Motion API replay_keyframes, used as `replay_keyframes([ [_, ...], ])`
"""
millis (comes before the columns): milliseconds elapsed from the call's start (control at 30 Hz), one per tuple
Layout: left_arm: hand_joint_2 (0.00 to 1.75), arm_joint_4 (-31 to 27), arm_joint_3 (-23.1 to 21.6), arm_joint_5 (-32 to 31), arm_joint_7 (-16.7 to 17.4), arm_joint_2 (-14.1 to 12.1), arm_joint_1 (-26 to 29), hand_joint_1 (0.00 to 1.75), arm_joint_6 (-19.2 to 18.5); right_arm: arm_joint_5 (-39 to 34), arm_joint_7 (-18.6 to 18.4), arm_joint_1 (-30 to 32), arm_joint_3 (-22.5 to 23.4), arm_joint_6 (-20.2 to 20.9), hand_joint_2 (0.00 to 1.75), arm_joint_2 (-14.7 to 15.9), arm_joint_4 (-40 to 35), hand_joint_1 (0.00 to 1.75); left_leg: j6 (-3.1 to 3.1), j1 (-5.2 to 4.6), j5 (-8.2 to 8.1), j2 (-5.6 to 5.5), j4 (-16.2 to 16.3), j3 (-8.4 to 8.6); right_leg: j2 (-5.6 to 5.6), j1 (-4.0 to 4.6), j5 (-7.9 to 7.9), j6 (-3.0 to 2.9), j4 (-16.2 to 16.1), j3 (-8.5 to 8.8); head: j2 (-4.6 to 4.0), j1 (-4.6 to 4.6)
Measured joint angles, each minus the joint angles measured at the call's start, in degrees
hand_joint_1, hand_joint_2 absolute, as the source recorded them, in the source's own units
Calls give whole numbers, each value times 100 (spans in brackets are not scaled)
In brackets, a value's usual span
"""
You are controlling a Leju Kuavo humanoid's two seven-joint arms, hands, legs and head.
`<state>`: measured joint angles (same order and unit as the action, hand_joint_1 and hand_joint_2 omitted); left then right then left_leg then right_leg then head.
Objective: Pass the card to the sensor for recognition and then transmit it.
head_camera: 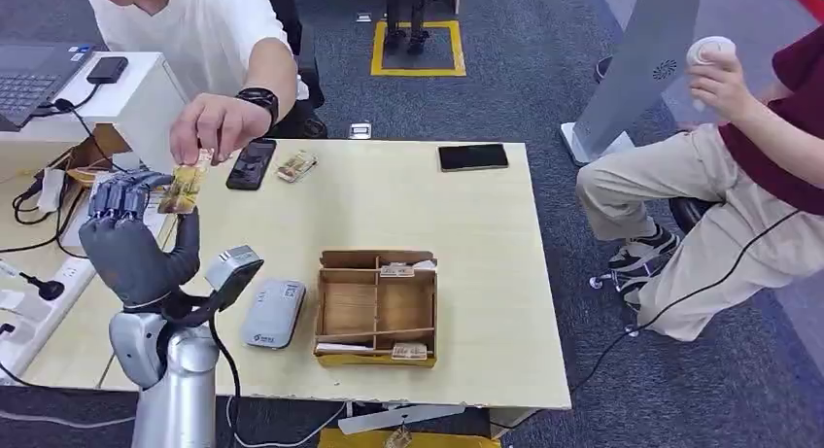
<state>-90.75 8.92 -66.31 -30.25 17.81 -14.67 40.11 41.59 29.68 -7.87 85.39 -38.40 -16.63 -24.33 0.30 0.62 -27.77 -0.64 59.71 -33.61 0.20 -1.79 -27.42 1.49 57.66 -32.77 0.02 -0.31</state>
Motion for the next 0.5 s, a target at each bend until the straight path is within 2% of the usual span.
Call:
replay_keyframes([
  [500, 175, 0, -153, 92, -37, 15, -39, 175, 0, 24, 0, 38, -159, -7, 175, 70, 103, 0, 0, 0, 2, -1, 0, 0, -3, 0, 1, 0, 0, 3, -2, 0],
])
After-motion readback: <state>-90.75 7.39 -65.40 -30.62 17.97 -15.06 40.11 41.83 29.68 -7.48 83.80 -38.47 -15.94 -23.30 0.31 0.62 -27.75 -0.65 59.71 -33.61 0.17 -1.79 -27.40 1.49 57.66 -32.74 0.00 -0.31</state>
